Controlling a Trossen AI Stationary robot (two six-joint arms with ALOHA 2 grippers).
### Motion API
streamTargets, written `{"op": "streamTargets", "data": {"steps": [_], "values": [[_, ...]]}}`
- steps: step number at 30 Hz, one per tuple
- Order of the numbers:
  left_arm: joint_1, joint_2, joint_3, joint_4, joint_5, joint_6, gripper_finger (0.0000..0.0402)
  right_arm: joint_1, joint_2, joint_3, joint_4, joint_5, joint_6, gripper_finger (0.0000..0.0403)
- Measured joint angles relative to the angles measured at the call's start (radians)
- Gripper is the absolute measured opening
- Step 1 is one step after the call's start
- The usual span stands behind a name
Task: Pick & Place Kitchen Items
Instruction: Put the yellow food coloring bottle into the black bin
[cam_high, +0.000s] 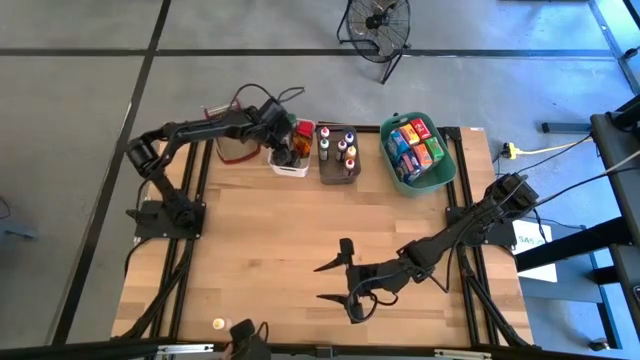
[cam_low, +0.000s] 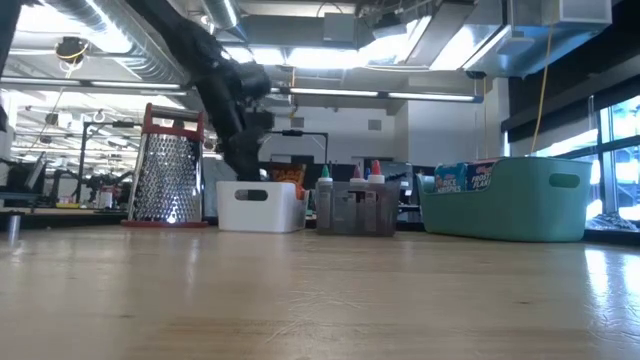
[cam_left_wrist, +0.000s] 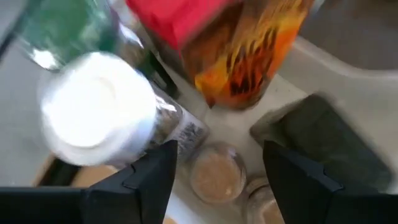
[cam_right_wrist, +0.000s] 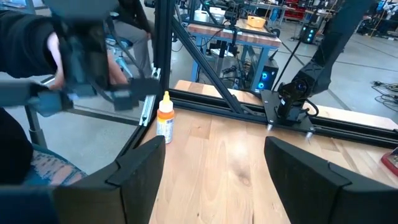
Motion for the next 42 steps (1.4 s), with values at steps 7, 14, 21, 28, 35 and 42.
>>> {"op": "streamTargets", "data": {"steps": [7, 14, 21, 28, 35, 42], "values": [[-0.058, -0.166, 0.062, -0.140, 0.007, -0.007, 0.0235, 0.000, 0.000, 0.000, -0.003, 0.000, 0.000, 0.0277], [-0.163, -0.424, 0.088, -0.259, 0.054, -0.132, 0.0236, 0.000, 0.000, 0.000, -0.005, 0.001, 0.000, 0.0277], [-0.328, -0.665, 0.088, -0.447, 0.212, -0.280, 0.0235, 0.000, 0.000, 0.000, 0.000, 0.001, -0.001, 0.0277], [-0.627, -0.842, 0.008, -0.464, 0.284, -0.507, 0.0235, 0.000, 0.000, 0.000, 0.033, 0.003, -0.043, 0.0277], [-1.049, -0.888, -0.123, -0.454, -0.017, -0.751, 0.0235, 0.000, 0.000, 0.000, 0.056, 0.003, -0.040, 0.0277], [-1.453, -0.734, -0.156, -0.408, -0.247, -0.929, 0.0233, 0.000, 0.000, 0.000, 0.055, 0.003, -0.026, 0.0277]]}}
